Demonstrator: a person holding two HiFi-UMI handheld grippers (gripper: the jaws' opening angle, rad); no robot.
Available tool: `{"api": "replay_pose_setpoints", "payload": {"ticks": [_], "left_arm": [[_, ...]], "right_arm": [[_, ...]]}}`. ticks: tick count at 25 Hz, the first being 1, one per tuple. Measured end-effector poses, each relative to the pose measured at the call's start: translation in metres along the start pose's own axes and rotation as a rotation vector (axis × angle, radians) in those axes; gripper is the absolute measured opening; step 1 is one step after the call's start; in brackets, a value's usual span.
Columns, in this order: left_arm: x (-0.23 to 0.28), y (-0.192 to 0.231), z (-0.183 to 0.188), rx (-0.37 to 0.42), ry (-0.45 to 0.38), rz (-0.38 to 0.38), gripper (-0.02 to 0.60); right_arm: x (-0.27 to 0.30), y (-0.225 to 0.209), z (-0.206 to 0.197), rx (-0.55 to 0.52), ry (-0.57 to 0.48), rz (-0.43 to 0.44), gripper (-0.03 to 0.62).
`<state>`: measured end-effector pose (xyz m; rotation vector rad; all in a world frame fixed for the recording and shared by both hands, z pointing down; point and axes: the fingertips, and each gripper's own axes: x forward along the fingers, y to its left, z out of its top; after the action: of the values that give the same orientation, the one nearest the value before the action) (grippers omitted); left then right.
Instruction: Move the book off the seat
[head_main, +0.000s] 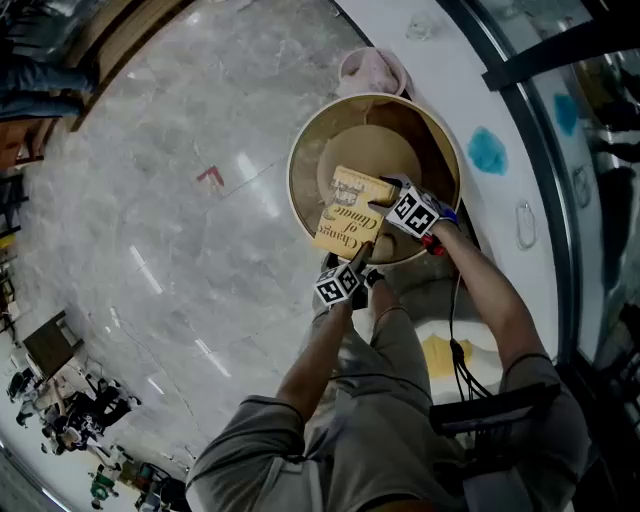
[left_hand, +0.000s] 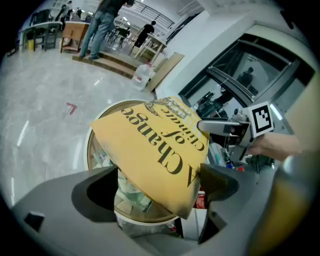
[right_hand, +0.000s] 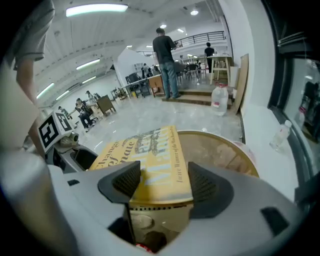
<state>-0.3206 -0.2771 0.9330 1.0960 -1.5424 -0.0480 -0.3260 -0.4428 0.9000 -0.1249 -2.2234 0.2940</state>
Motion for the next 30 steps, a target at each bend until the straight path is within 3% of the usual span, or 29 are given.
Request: {"api": "replay_pose_setpoints", "payload": {"ticks": [5, 9, 15, 19, 23, 26, 30], "left_arm": [[0.029, 0.028, -0.037, -0.096, 0.037, 0.054, 0.506], [0.042, 0.031, -0.037, -0.074, 0.051, 0.069, 0.506], [0.015, 0.060, -0.019, -0.008, 0.058, 0.158, 0.506], [-0.014, 0.052, 0.034, 0.062, -0.043, 0.153, 0.506], [-0.048, 0.012, 0.110, 0.219, -0.173, 0.118, 0.506], [-0.070, -0.031, 0.171, 0.303, -0.284, 0.063, 0.506], [-0.094, -0.120, 0.262, 0.431, -0.428, -0.064, 0.506]], "right_arm": [[0.047, -0.004, -0.037, 0.000, 0.114, 0.034, 0.293], [0.053, -0.020, -0.048, -0.041, 0.141, -0.038, 0.295], [0.033, -0.009, -0.013, -0.092, 0.069, -0.061, 0.295], [-0.001, -0.015, 0.024, -0.110, -0.006, -0.154, 0.295], [-0.062, -0.022, 0.065, -0.001, -0.115, -0.275, 0.295], [-0.123, -0.025, 0.099, 0.099, -0.240, -0.348, 0.295], [-0.225, -0.044, 0.142, 0.162, -0.364, -0.503, 0.295]]}}
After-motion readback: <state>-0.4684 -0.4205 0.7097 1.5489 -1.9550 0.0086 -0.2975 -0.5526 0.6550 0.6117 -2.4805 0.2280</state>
